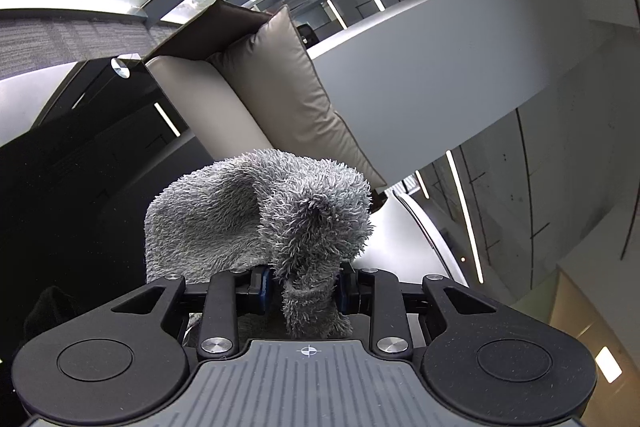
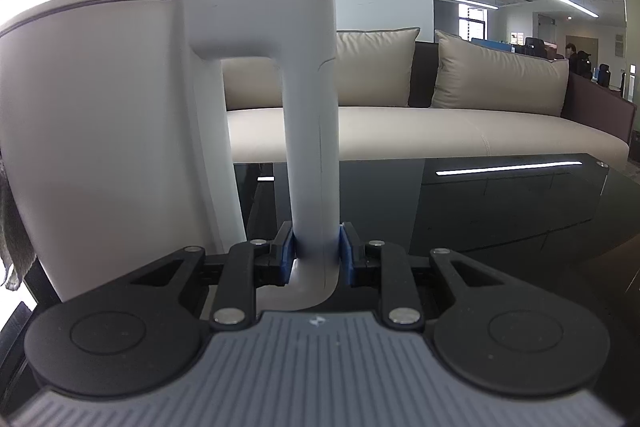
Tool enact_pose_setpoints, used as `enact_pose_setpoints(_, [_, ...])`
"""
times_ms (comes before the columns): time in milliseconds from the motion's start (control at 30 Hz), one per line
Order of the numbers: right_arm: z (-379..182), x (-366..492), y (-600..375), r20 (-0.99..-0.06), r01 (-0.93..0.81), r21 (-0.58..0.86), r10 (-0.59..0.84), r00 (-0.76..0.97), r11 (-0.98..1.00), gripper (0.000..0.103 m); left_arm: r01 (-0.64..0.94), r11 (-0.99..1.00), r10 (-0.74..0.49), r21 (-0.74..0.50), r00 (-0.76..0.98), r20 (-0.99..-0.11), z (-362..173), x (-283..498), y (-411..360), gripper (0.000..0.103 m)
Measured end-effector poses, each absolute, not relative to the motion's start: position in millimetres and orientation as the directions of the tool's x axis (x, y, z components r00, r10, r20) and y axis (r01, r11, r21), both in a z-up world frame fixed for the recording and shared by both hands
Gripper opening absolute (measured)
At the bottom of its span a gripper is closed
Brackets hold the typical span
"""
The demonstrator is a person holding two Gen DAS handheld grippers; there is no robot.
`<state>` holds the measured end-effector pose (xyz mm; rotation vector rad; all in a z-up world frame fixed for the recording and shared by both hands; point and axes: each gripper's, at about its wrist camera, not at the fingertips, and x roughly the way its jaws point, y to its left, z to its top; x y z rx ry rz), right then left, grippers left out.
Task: Clean container
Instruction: 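Rub the grey towel along the kettle side with the left gripper while the right holds it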
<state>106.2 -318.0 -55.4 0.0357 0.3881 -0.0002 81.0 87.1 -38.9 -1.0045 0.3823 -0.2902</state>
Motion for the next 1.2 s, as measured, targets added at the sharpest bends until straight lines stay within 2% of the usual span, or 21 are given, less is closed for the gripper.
enact_pose_setpoints(667, [-53, 100, -318, -0.384, 0.011, 0.038, 0.005, 0.923, 0.999, 0.025, 0.063, 0.358, -0.425, -0.931, 0.899, -0.103, -47, 102, 95, 0.026])
enact_pose_setpoints(1200, [-57, 102, -312, -0.386, 0.021, 0.046, -0.001, 0.923, 0.999, 0.026, -0.008, 0.209, -0.425, -0.978, 0.9, -0.098, -93, 118, 93, 0.028])
